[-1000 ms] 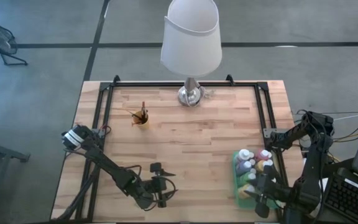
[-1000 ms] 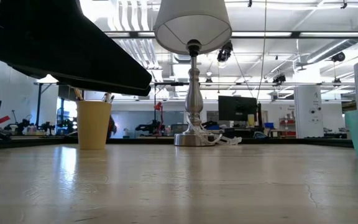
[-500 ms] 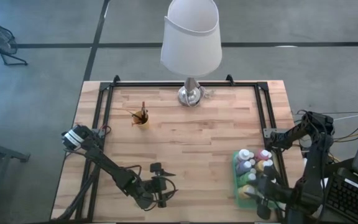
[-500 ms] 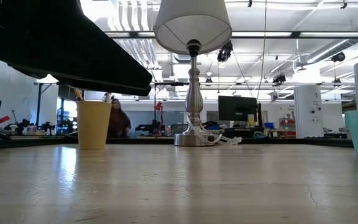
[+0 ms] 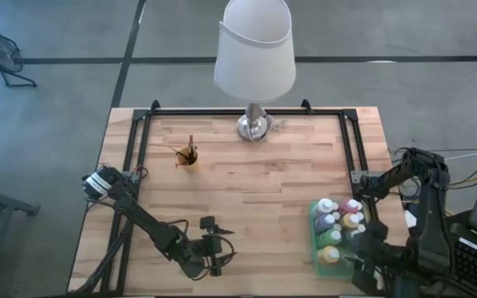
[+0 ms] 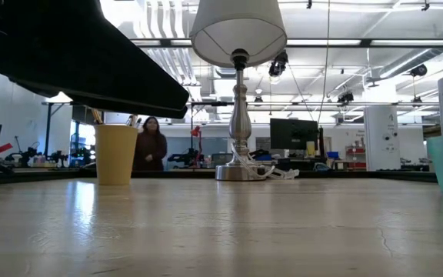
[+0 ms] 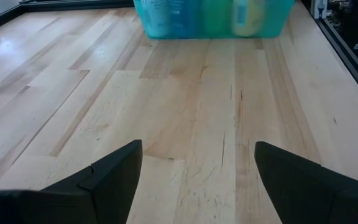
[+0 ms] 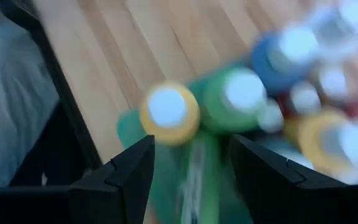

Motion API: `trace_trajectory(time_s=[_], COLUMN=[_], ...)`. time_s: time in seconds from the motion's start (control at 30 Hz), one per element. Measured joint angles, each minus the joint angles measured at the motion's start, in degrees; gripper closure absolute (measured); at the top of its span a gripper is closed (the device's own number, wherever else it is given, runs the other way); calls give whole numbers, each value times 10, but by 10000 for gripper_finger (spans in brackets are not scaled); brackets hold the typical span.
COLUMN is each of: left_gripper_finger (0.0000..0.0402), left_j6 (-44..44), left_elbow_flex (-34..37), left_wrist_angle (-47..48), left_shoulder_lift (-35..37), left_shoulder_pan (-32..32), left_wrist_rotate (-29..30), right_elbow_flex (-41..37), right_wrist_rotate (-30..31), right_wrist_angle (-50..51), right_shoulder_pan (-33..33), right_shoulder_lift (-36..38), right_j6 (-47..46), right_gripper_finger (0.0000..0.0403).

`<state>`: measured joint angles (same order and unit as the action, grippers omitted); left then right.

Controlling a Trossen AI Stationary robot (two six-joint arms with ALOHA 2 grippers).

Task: Pick & Place Paint Supplies
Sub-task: Adjust the green paint bottle

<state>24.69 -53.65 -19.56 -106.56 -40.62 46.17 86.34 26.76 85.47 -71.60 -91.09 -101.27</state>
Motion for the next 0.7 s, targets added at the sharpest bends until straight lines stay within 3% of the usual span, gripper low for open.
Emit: trace_trajectory(time_s=[0.13,0.37,0.7], left_gripper_finger=[87,87,87], left_j6=[0,9,-4], left_elbow_flex=[0,0,0], left_wrist_angle=[-2,-1,7], left_shoulder_lift=[0,0,0], left_shoulder_pan=[0,0,0], left_wrist_rotate=[0,-5,-17], right_elbow_flex=[36,44,43], right_wrist_rotate=[-105,-235,-302], right_wrist_angle=[25,31,26], right_shoulder_pan=[26,65,78], right_shoulder_lift=[0,0,0], right_j6=[-17,-16,-54], right_gripper_finger=[204,218,209])
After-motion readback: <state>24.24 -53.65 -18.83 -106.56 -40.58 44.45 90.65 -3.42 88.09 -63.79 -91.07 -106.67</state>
